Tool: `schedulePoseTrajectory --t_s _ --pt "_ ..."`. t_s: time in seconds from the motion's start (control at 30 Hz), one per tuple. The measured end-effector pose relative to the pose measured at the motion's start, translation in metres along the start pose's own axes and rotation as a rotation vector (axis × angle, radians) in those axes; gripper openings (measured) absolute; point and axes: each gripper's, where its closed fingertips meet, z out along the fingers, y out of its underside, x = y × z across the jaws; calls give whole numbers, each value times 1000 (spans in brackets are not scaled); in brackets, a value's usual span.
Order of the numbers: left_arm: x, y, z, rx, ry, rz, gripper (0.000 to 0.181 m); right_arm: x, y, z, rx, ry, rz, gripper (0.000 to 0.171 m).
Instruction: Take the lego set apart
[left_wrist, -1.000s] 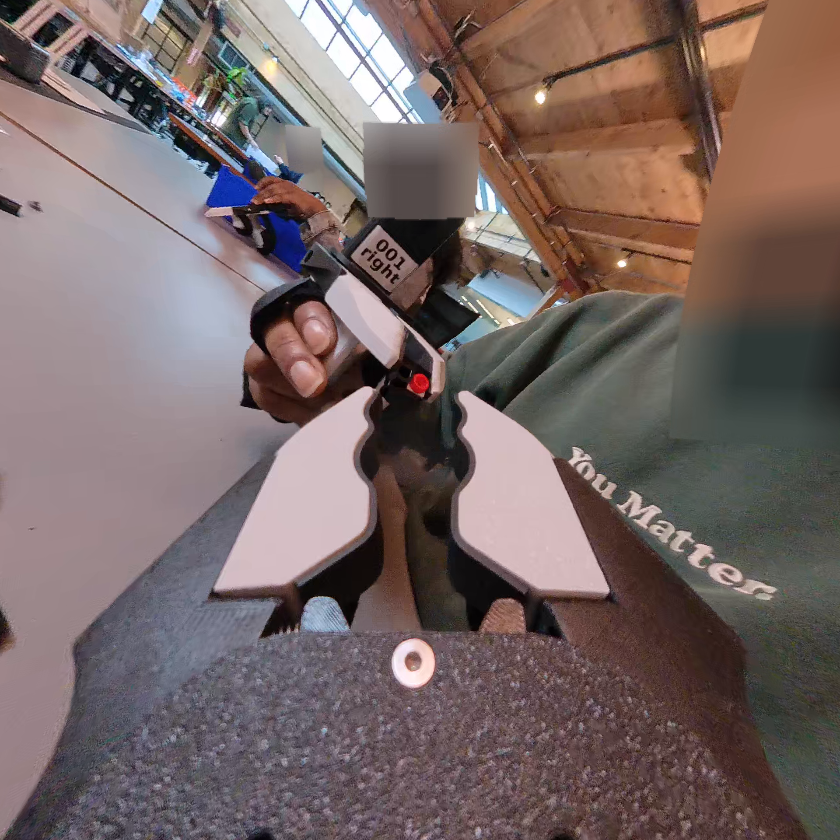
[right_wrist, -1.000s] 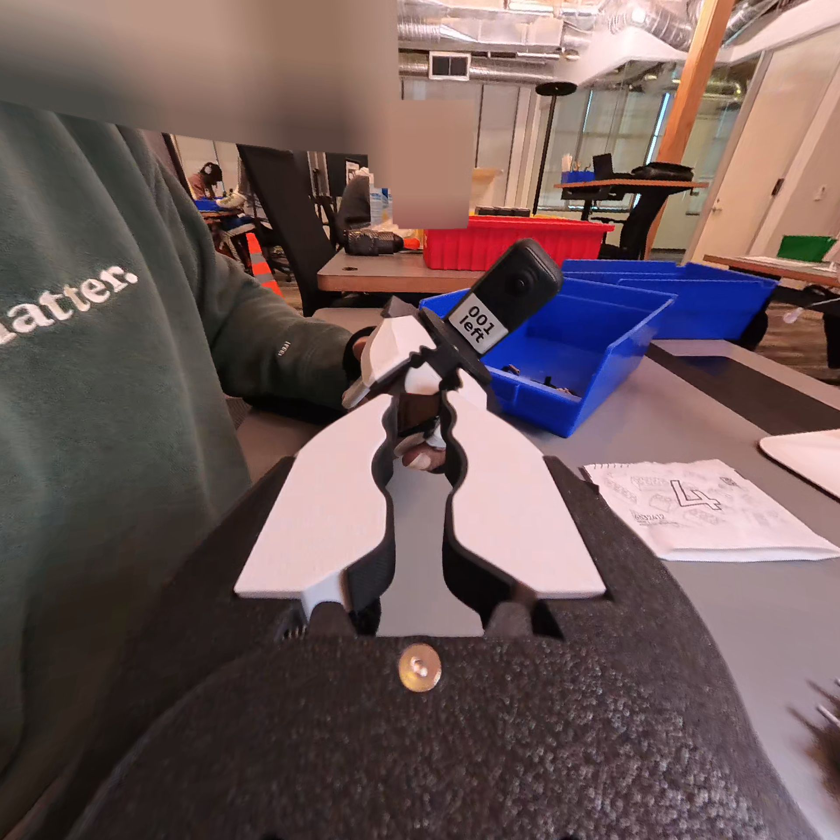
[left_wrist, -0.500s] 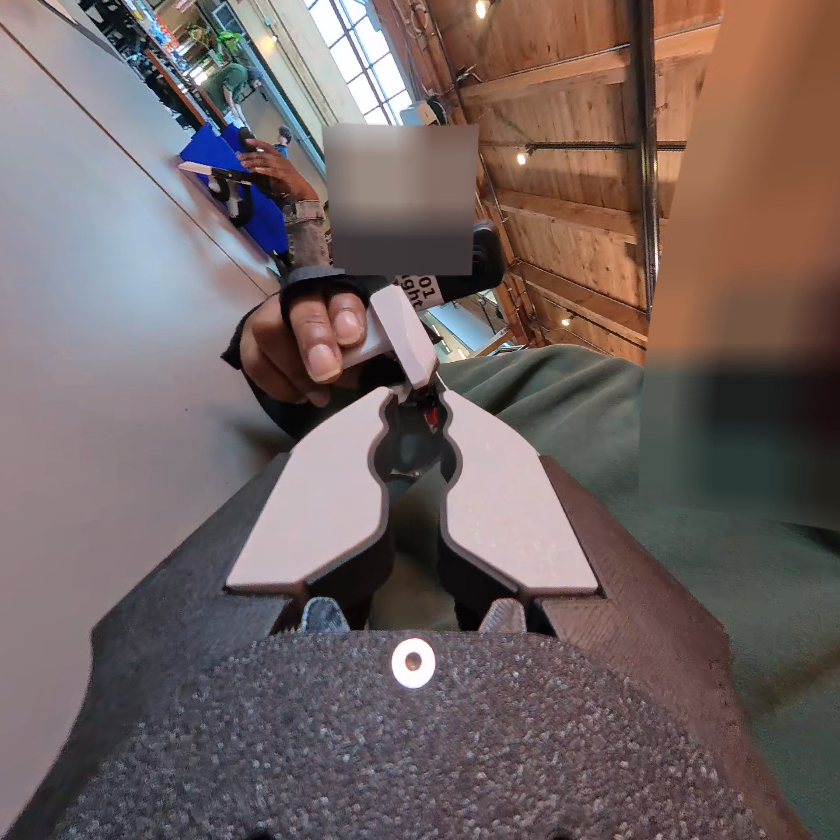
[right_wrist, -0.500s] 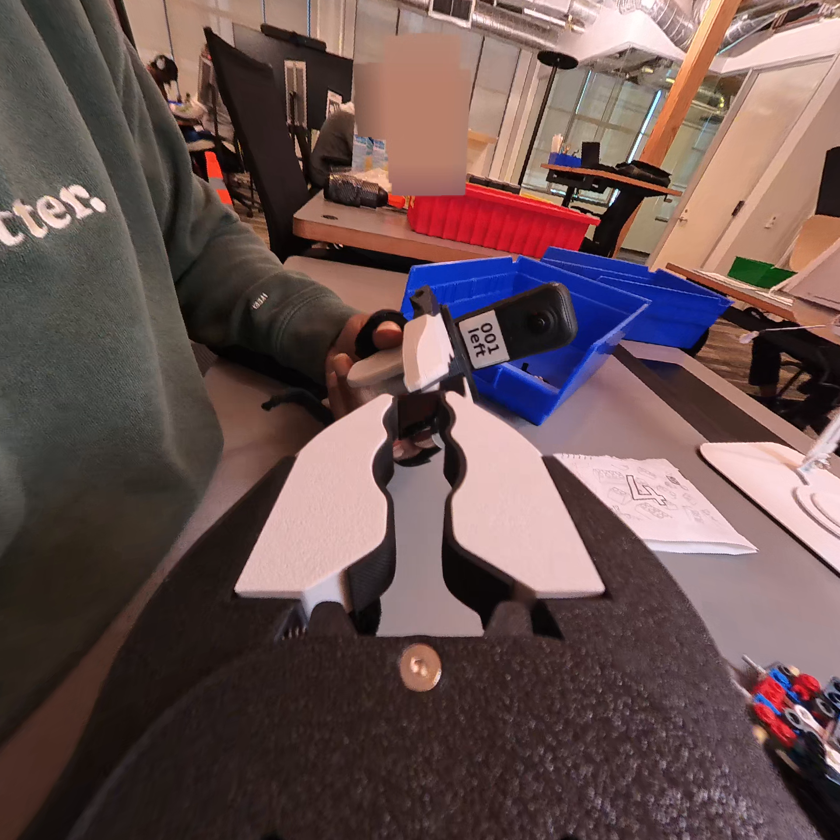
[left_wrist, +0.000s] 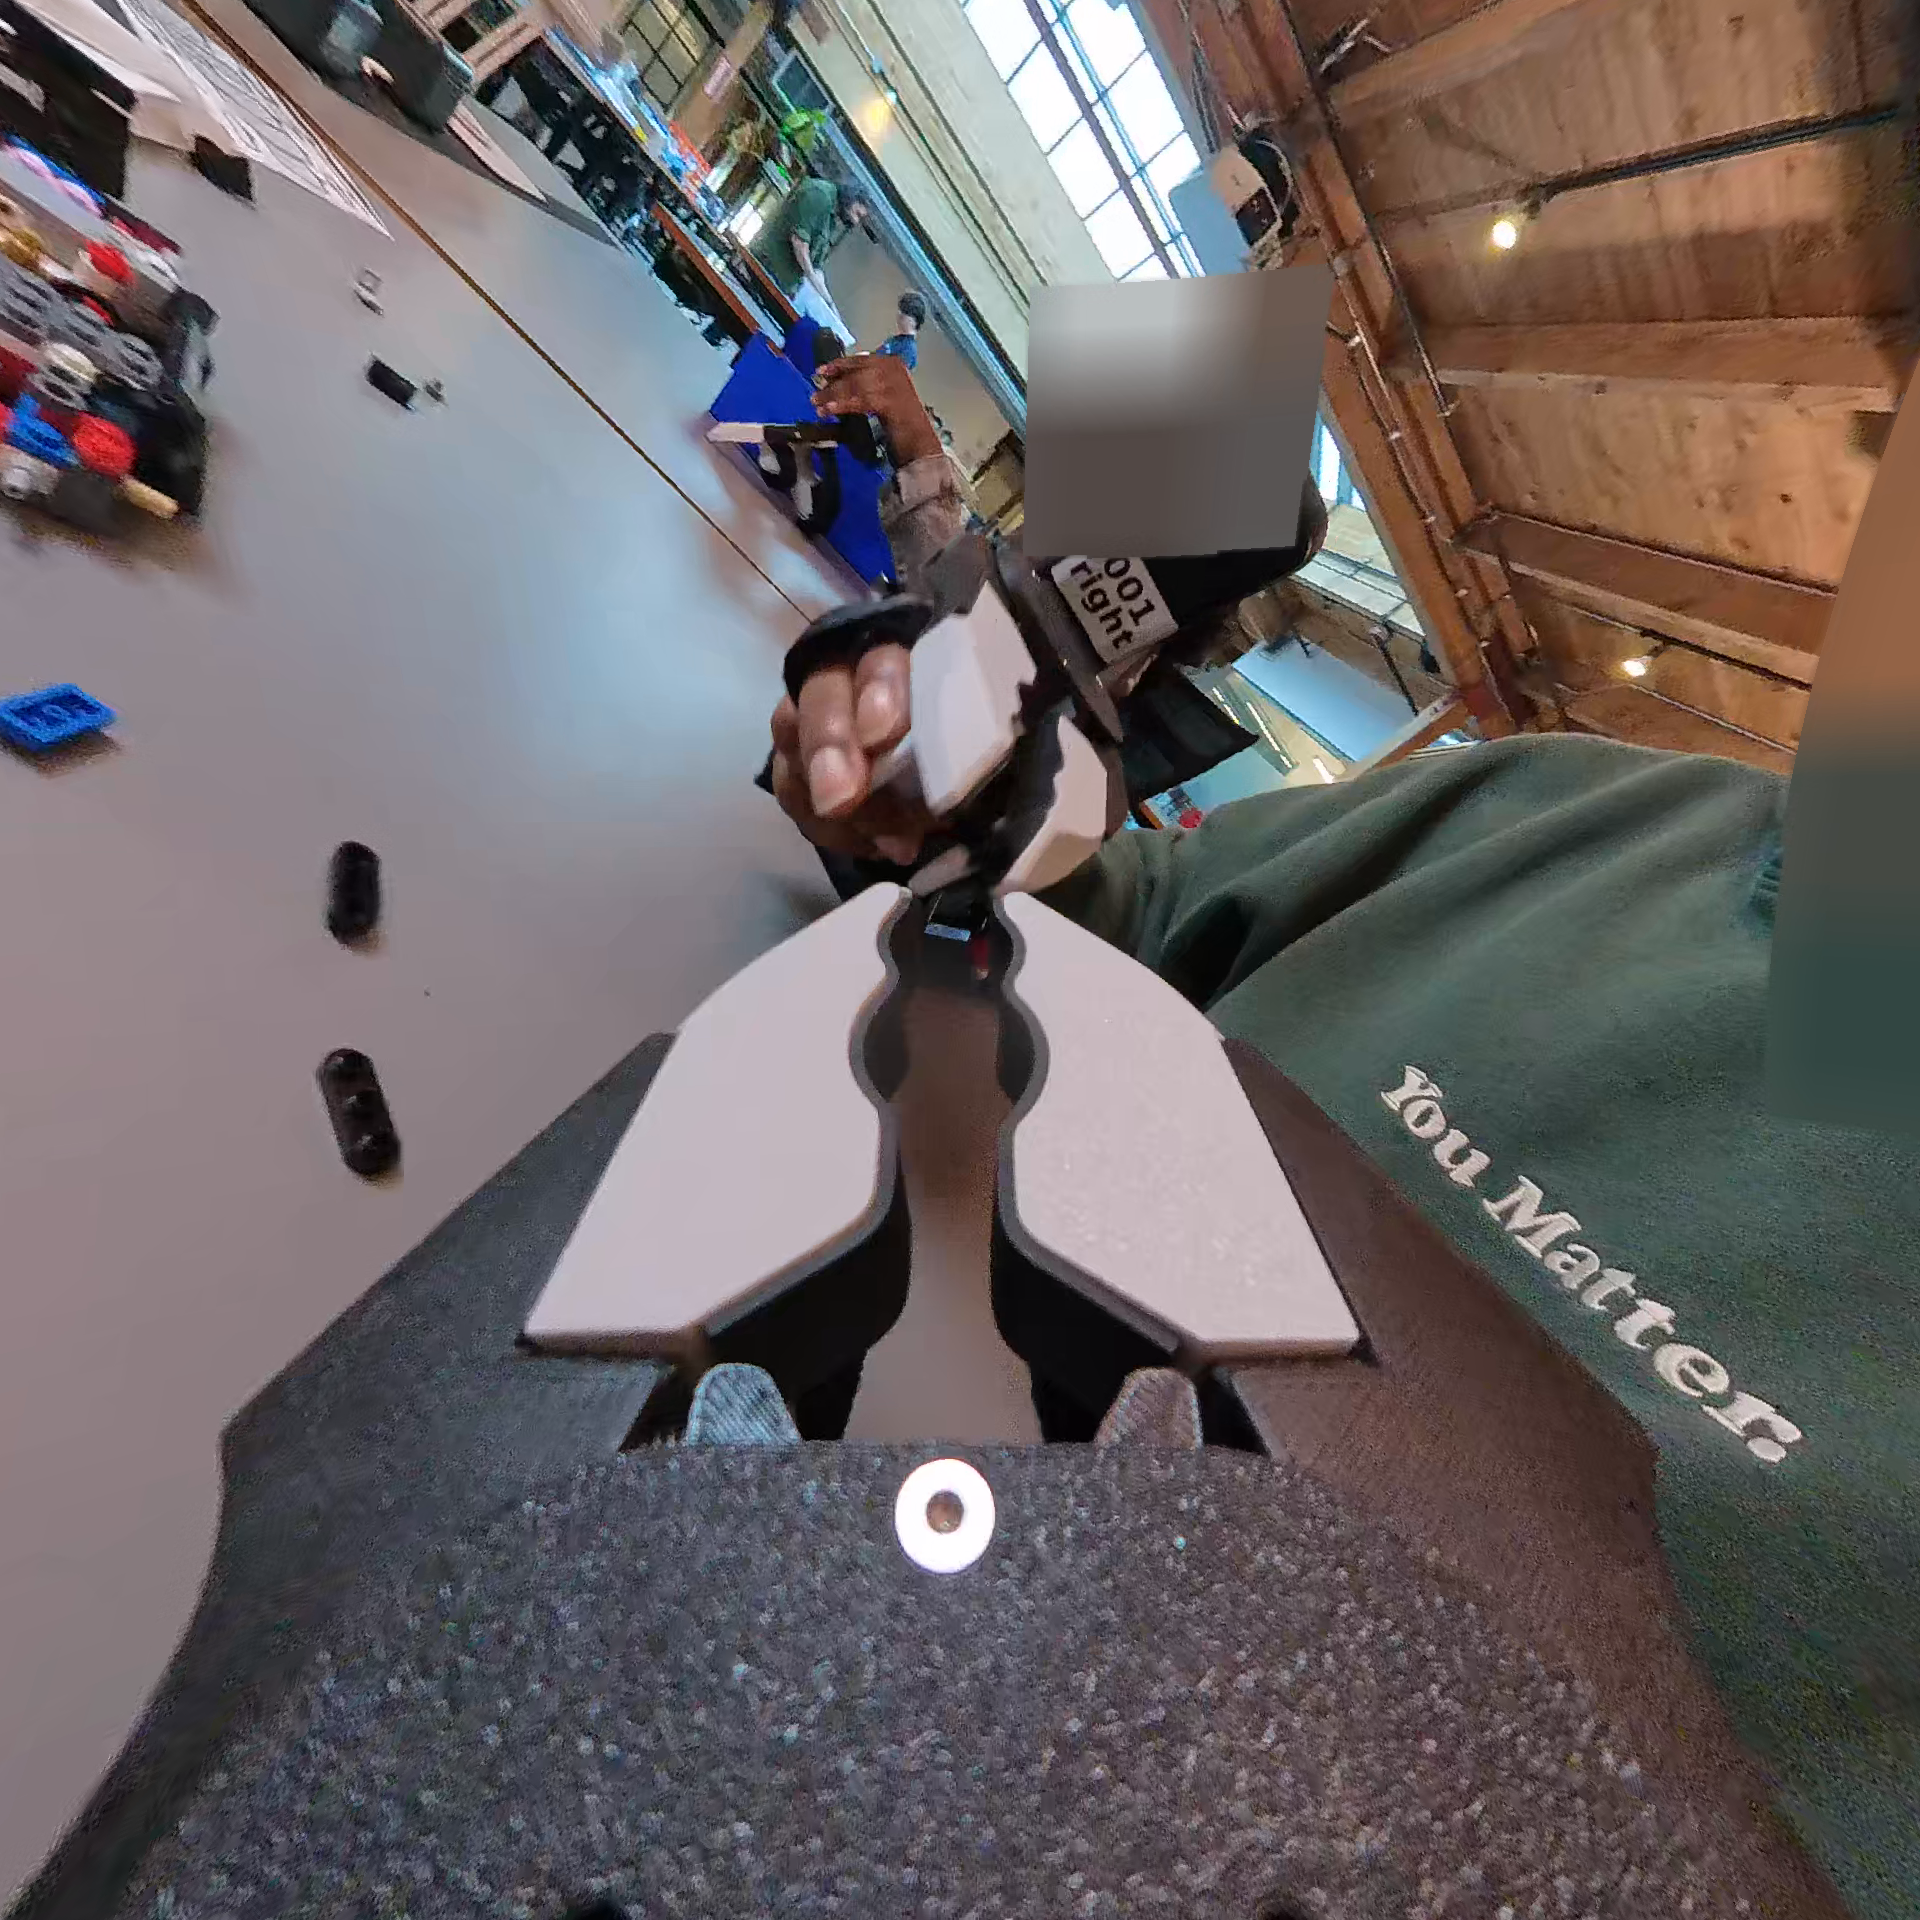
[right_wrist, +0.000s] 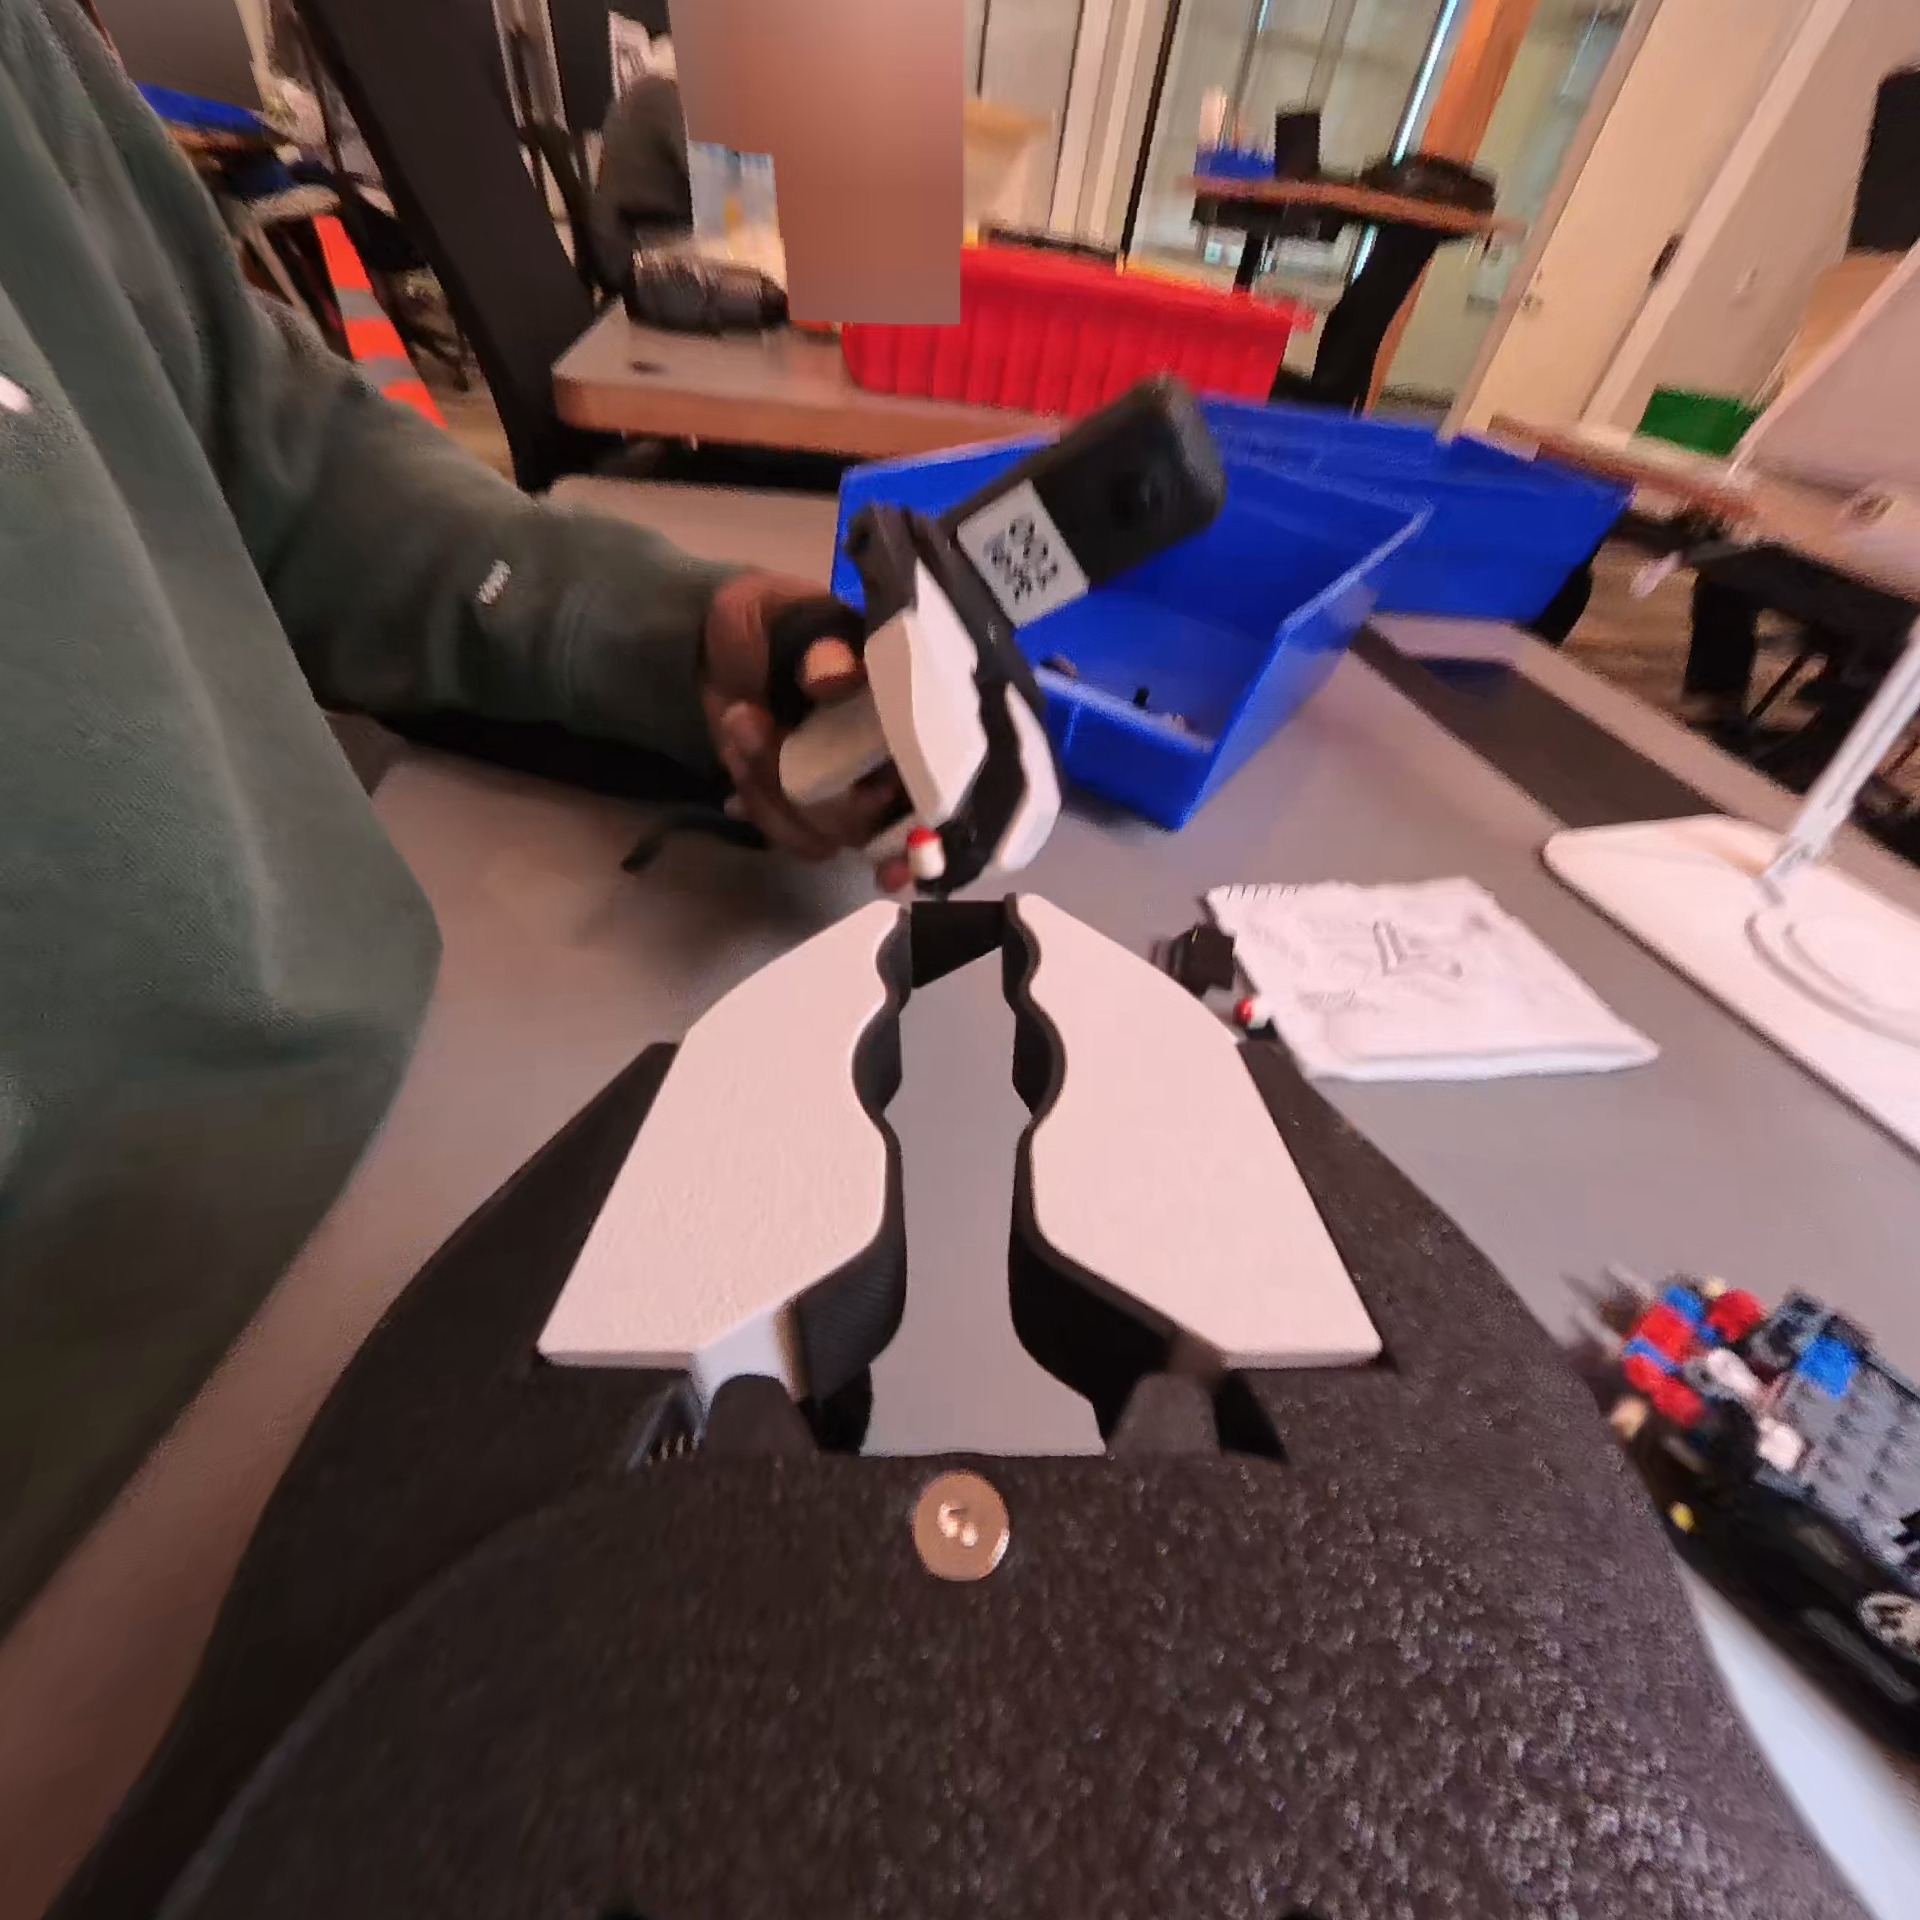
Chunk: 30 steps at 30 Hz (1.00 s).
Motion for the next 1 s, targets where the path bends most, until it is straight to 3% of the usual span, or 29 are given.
schedulePoseTrajectory --t_s 0.43,0.77,1.0 --pt "-26 -11 -16 87 -103 -51 12 2 93 18 -481 7 21 17" --pt "-25 -10 -15 83 -83 -62 13 6 71 24 -364 31 46 61" --pt "-13 -8 -8 82 25 -108 13 8 14 27 -97 82 -39 32"
